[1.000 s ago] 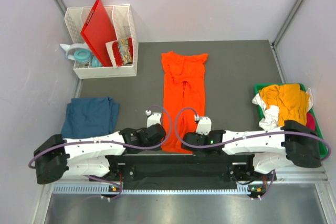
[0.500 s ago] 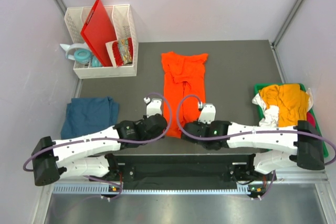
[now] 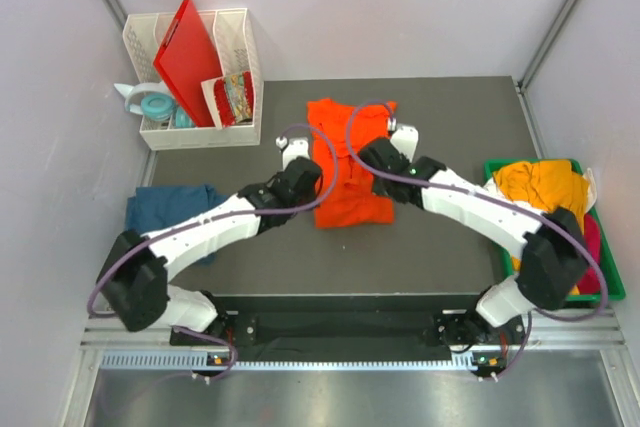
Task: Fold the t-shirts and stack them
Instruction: Fold the folded rectangular tshirt in 1/3 of the way
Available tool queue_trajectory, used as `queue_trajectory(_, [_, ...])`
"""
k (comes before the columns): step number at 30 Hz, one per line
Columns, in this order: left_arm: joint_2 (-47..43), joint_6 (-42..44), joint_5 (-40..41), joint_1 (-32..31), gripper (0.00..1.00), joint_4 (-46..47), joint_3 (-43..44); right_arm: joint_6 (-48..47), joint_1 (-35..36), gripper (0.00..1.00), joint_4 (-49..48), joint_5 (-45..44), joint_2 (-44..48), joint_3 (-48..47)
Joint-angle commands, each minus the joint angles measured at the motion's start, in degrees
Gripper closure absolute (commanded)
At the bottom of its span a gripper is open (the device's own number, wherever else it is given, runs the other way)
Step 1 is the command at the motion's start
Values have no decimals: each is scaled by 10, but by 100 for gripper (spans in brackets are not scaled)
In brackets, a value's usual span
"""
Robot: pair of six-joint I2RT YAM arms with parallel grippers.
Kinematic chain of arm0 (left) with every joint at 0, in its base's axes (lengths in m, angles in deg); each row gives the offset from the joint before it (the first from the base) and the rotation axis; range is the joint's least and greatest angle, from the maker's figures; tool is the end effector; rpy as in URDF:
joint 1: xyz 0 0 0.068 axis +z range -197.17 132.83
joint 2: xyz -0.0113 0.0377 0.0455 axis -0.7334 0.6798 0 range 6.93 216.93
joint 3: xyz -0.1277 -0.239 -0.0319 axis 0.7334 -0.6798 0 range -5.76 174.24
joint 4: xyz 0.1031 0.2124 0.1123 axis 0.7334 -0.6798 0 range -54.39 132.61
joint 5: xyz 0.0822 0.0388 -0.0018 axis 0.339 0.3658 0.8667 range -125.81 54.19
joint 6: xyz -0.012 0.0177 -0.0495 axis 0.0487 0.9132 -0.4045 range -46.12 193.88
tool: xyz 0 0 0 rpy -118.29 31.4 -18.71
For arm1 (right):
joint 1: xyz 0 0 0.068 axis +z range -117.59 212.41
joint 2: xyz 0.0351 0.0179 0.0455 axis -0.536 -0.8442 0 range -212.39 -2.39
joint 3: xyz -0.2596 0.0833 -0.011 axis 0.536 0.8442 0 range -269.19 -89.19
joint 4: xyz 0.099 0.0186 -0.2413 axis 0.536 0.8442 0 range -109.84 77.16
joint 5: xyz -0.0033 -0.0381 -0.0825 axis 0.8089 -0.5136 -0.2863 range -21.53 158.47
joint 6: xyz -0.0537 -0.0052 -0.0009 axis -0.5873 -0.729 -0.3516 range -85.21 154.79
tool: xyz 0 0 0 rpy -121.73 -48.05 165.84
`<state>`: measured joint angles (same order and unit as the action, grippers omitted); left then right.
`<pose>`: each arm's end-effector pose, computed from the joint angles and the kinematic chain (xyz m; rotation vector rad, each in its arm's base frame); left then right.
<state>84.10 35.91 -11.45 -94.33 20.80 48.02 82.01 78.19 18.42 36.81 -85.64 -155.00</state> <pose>0.2045 -0.1990 0.2532 -0.0197 2.2884 -0.2731 0.2224 0.2016 0.2734 0.2344 2.3399 0.0671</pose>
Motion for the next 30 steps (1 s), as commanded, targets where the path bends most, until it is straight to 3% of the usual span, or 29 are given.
queue_trajectory(1, [65, 57, -26, 68, 100, 56, 75, -110, -65, 100, -47, 32, -88, -85])
queue_trajectory(6, [175, 77, -64, 131, 100, 70, 160, -140, -115, 100, -62, 68, -186, -182])
queue_trajectory(13, [329, 78, -95, 167, 100, 68, 307, -160, -158, 100, -67, 98, -285, -281])
queue_trajectory(22, [449, 84, -140, 189, 100, 44, 433, -158, -177, 100, -71, 127, -374, -330])
queue_trajectory(25, [456, 84, -144, 189, 100, 45, 440, -160, -177, 98, -76, 129, -380, -327])
queue_trajectory(27, [447, 84, -146, 189, 100, 41, 438, -170, -177, 75, -79, 126, -366, -326])
queue_trajectory(28, [439, 84, -146, 189, 96, 37, 437, -172, -177, 54, -102, 126, -352, -304])
queue_trajectory(29, [429, 84, -143, 189, 84, 37, 433, -173, -177, 43, -117, 125, -318, -290])
queue_trajectory(30, [400, 82, -138, 189, 75, 47, 415, -173, -177, 25, -133, 127, -301, -278])
